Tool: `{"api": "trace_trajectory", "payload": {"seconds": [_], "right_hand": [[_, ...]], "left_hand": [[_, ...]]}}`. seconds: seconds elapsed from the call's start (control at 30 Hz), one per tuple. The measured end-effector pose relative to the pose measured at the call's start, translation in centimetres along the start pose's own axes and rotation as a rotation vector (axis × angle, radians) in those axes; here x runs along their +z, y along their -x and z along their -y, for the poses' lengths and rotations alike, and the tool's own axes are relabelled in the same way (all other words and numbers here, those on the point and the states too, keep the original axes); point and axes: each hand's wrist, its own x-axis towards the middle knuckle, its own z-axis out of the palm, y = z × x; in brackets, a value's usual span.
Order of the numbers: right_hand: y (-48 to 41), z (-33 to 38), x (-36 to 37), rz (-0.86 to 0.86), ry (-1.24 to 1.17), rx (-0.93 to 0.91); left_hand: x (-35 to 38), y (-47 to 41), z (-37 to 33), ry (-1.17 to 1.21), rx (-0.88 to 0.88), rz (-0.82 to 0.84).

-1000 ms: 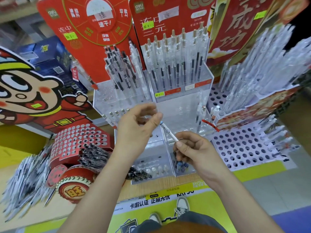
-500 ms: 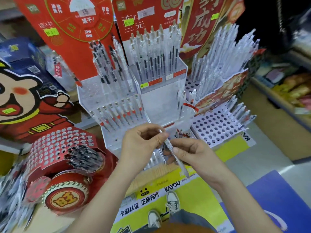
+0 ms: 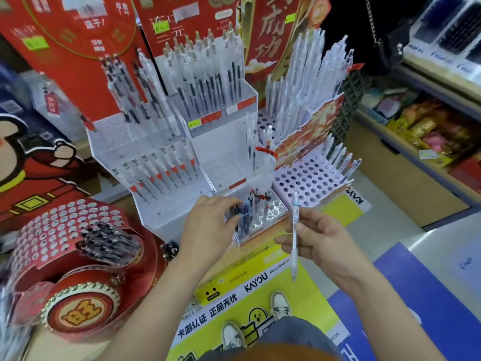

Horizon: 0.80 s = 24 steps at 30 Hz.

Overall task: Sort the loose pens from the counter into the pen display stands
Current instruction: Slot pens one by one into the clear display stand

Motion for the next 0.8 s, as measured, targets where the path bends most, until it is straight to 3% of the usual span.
{"api": "trace_trajectory", "payload": {"seconds": [0.6, 0.7, 0.8], "right_hand": [[-7.3, 3.6, -4.3, 0.021, 0.247, -0.074], [-7.8, 4.4, -5.4, 0.083, 0.314, -0.11], [-7.8, 4.8, -6.1, 0.197, 0.401, -0.109]], "left_hand": [[2.5, 0.7, -1.5, -0.192, -0.121, -0.13], [2.8, 0.6, -4.5, 0.0, -0.113, -0.221], [3.8, -0.8, -8.4, 0.428, -0.287, -0.112]]}}
